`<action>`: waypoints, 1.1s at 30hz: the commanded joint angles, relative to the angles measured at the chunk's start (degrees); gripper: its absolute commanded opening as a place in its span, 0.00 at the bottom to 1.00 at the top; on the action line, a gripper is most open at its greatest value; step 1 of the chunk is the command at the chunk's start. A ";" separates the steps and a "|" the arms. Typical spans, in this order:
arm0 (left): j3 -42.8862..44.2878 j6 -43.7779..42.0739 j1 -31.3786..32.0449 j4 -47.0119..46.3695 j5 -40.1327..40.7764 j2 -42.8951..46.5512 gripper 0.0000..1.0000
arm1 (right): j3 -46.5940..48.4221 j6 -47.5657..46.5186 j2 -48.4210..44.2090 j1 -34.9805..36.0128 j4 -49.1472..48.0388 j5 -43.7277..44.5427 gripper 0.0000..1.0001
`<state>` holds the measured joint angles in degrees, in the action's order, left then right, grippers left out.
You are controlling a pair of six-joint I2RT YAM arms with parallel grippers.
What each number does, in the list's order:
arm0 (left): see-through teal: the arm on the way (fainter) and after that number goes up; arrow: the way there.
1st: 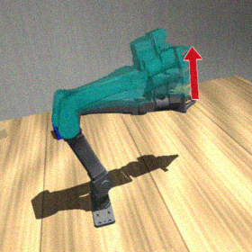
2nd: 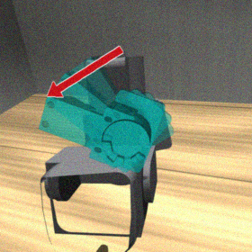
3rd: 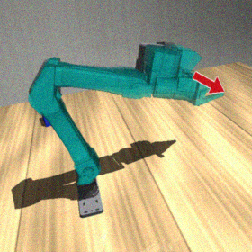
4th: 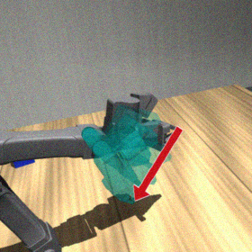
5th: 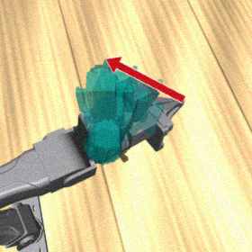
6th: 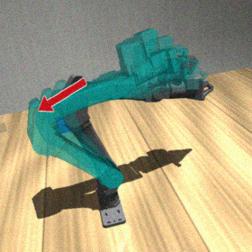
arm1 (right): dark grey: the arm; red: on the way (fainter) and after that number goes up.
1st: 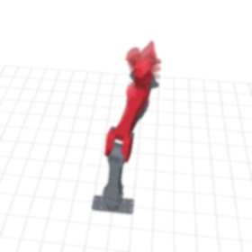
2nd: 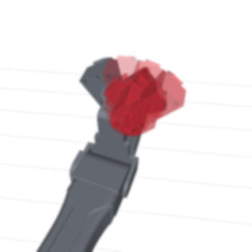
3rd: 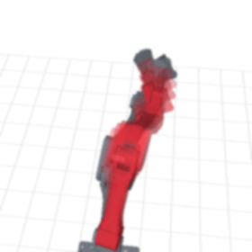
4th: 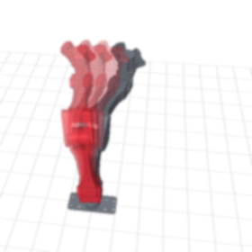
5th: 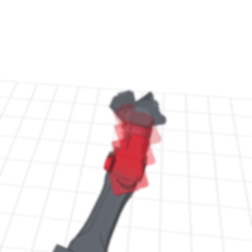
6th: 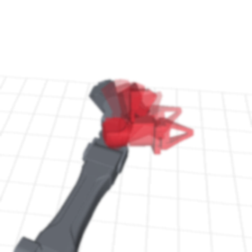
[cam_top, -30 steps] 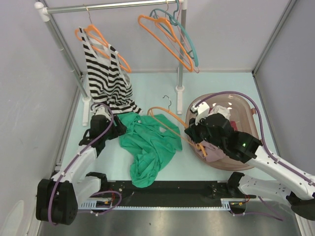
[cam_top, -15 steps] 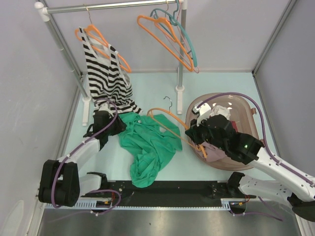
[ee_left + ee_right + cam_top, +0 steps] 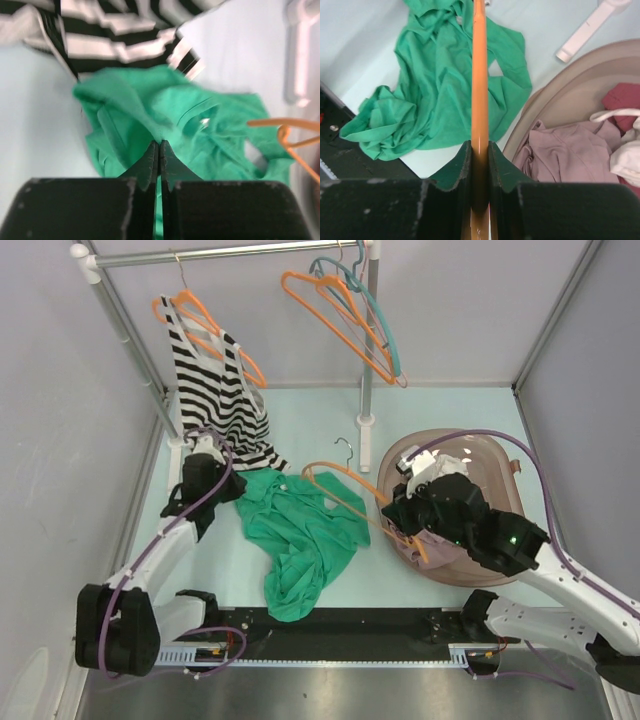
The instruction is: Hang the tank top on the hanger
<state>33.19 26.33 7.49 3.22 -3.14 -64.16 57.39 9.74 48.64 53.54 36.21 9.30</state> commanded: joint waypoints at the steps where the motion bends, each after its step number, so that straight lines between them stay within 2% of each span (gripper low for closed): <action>1: 7.49 -1.72 -0.28 4.67 -0.72 4.04 0.00 | 5.28 -2.79 -4.25 0.34 -1.40 -3.93 0.00; 4: 12.68 -3.38 -0.28 8.97 -1.96 4.66 0.00 | 5.46 -3.58 -5.40 0.43 -2.63 -8.50 0.00; 8: 19.35 -6.46 -0.28 14.17 -4.24 3.96 0.00 | 5.02 -3.94 -4.26 0.51 -3.51 -8.77 0.00; 11: 21.21 -8.22 -0.28 16.11 -4.60 4.66 0.00 | 4.23 -3.85 -4.08 0.43 -5.18 -10.70 0.00; 23: 22.88 -7.69 -0.28 18.48 -9.78 7.91 0.00 | 0.10 -4.29 -4.44 0.43 -11.86 -13.34 0.00; 33: 25.08 -8.48 -0.28 22.26 -11.63 9.58 0.00 | -0.35 -5.69 -4.52 0.69 -15.47 -12.20 0.00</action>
<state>55.13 19.38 7.46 24.10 -13.32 -56.45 55.51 5.39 45.32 53.82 27.49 -3.09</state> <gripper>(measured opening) 0.008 0.167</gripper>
